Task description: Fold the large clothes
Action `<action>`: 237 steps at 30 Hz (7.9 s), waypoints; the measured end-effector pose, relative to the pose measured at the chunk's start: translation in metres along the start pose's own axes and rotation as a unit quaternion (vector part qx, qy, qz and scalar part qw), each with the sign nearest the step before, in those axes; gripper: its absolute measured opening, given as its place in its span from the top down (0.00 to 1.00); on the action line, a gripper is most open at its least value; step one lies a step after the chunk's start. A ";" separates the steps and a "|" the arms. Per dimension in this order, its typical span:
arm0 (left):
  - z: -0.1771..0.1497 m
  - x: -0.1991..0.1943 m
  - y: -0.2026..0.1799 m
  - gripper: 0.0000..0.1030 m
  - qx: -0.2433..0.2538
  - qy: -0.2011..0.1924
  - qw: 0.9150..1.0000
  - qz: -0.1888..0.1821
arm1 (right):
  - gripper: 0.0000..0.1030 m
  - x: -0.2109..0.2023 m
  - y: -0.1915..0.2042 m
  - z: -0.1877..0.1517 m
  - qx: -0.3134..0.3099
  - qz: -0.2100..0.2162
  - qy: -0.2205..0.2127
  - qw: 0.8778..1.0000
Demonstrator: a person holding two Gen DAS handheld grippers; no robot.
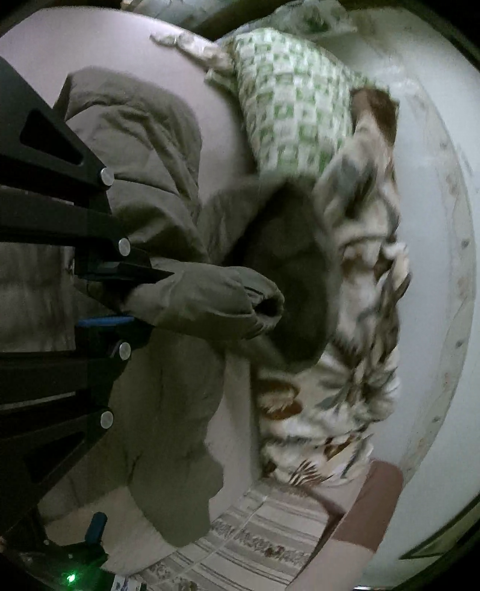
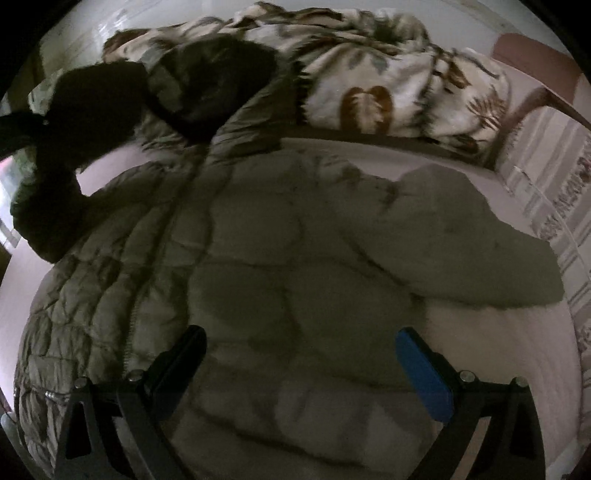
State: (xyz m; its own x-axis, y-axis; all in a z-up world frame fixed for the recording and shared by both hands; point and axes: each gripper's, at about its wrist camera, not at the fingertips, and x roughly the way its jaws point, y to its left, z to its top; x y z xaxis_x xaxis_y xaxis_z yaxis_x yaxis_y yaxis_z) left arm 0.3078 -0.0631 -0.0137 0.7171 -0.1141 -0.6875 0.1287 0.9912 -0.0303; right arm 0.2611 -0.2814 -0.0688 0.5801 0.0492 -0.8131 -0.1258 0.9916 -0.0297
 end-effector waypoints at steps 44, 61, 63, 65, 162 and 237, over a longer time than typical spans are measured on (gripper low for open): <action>-0.135 0.035 0.158 0.27 0.041 0.072 0.993 0.082 | 0.12 0.125 0.029 0.082 0.148 0.132 0.073 0.977; -0.143 -0.004 0.188 0.91 -0.014 0.076 0.996 0.036 | 0.80 0.050 0.006 0.071 0.067 0.101 0.000 0.993; -0.150 0.007 0.182 0.91 -0.002 0.094 0.995 0.044 | 0.80 0.061 -0.007 0.069 0.074 0.086 0.010 0.993; -0.159 0.018 0.174 0.91 0.005 0.101 0.993 0.055 | 0.80 0.083 -0.014 0.064 0.085 0.082 0.036 0.992; -0.134 0.010 0.048 0.27 -0.016 0.096 0.993 0.070 | 0.73 0.114 -0.387 0.000 0.380 -0.064 0.006 0.923; -0.149 -0.088 0.119 0.26 -0.094 0.040 0.992 0.080 | 0.17 0.009 0.081 0.030 -0.062 0.097 -0.067 0.991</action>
State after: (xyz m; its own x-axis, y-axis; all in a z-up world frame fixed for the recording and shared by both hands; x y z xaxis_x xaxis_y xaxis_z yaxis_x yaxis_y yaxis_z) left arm 0.1577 0.0747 -0.0649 0.6611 0.0434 -0.7490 -0.1167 0.9921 -0.0455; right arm 0.2805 -0.1975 -0.0607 0.6359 0.2614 -0.7261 -0.3391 0.9398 0.0414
